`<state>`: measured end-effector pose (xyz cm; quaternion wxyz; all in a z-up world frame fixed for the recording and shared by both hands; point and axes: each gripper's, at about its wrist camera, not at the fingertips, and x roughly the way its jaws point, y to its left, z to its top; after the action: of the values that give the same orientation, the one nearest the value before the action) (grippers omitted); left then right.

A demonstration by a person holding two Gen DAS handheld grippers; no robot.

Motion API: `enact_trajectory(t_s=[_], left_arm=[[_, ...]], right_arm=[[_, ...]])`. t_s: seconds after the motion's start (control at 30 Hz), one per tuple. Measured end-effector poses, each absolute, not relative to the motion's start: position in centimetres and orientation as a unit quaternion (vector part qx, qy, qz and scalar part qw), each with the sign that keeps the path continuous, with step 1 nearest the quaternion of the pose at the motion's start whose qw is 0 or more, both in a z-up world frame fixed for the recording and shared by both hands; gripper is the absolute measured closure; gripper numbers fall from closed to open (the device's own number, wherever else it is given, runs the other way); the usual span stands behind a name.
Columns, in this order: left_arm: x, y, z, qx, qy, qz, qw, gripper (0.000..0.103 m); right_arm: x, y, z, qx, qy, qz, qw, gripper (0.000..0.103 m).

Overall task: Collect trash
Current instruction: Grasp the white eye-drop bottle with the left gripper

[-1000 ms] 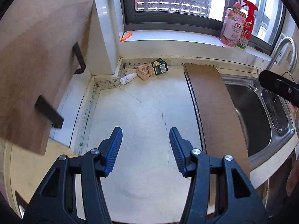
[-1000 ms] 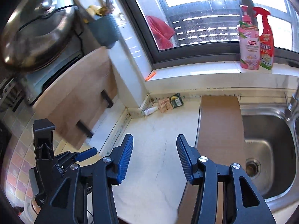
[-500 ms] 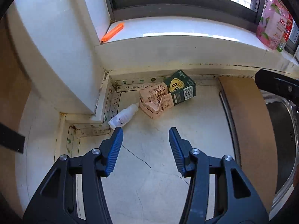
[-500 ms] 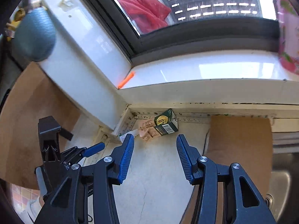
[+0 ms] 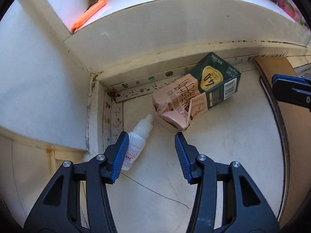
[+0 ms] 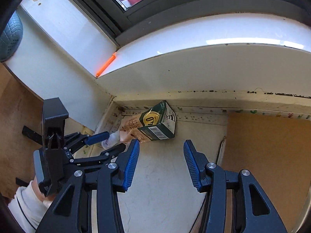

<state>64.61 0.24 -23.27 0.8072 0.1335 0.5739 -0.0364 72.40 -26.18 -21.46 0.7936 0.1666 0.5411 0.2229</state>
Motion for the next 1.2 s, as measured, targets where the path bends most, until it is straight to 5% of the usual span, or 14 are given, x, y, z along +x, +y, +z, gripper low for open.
enact_trajectory(t_s=[0.4, 0.83, 1.2], left_arm=[[67.0, 0.6, -25.6, 0.133, 0.599, -0.053, 0.788, 0.057], [64.6, 2.7, -25.5, 0.066, 0.619, -0.031, 0.782, 0.078], [59.5, 4.5, -24.9, 0.037, 0.609, 0.034, 0.791, 0.081]], right_arm=[[71.8, -26.0, -22.0, 0.162, 0.537, 0.224, 0.797, 0.054], [72.3, -24.1, -21.3, 0.149, 0.527, 0.230, 0.804, 0.054], [74.0, -19.1, -20.0, 0.030, 0.490, 0.299, 0.819, 0.047]])
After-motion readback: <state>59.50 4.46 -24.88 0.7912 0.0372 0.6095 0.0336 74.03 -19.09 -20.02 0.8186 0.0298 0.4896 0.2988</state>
